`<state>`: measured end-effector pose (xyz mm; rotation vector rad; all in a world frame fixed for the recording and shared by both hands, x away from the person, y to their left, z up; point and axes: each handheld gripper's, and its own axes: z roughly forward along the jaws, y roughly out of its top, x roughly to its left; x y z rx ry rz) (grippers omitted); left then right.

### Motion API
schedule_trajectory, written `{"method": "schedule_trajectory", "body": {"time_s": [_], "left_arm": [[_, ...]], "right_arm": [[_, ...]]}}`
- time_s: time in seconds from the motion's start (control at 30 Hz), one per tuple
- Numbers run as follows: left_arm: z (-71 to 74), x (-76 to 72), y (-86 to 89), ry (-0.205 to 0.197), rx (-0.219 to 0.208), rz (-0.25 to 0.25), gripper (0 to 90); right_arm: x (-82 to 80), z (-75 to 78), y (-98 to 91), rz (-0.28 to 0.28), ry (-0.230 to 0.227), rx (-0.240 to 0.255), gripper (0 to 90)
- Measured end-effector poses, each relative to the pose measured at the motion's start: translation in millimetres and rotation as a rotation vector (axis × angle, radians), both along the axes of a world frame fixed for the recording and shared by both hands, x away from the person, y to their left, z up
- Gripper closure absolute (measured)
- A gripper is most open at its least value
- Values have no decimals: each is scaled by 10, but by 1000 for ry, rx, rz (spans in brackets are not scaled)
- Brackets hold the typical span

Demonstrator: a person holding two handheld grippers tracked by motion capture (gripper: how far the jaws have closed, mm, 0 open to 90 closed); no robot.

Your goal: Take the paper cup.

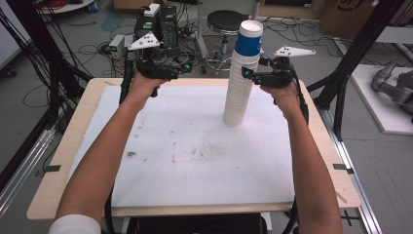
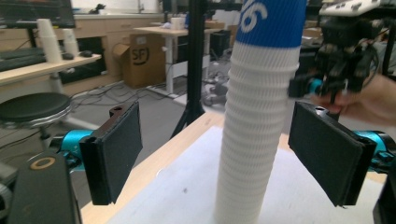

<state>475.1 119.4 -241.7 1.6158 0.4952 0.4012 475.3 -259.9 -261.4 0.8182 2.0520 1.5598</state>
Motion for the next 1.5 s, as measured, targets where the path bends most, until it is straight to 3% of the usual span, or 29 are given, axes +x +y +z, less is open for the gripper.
{"method": "schedule_trajectory", "body": {"time_s": [0.03, 0.07, 0.3, 0.33, 0.43, 0.63, 0.83, 0.93, 1.0, 1.03, 1.13, 1.4, 1.5], "left_arm": [[67, 58, -128, -1, -3, -21, 176], [67, 58, -128, -1, -3, -21, 176], [302, 256, -631, -11, -23, -84, 176], [302, 256, -631, -11, -23, -84, 176], [400, 321, -893, -9, -5, -90, 175], [469, 345, -1171, -13, 15, -94, 175], [481, 348, -1477, -14, 60, -53, 146], [479, 345, -1537, -10, 70, -37, 148], [479, 336, -1565, -16, 66, -50, 230], [489, 315, -1586, -40, 80, -42, 229], [501, 307, -1593, -45, 85, -38, 234], [526, 295, -1571, -38, 56, -37, 255], [552, 273, -1574, -59, 48, -31, 261]], "right_arm": [[0, -1, 2, -1, 0, 0, 183], [0, -1, 2, -1, 0, 0, 183], [0, 0, 6, -4, -1, -2, 183], [0, 0, 6, -4, -1, -2, 183], [3, -2, 13, -5, -7, -5, 184], [-6, 1, 19, -8, -6, -10, 184], [-15, 6, 29, -11, -7, -17, 184], [-17, 7, 28, -12, -6, -18, 184], [-21, 9, 30, -13, -8, -20, 184], [-23, 11, 27, -15, -6, -21, 184], [-25, 12, 17, -16, -2, -21, 185], [-30, 12, 25, -14, -9, -27, 185], [-36, 15, 25, -14, -9, -32, 185]]}}
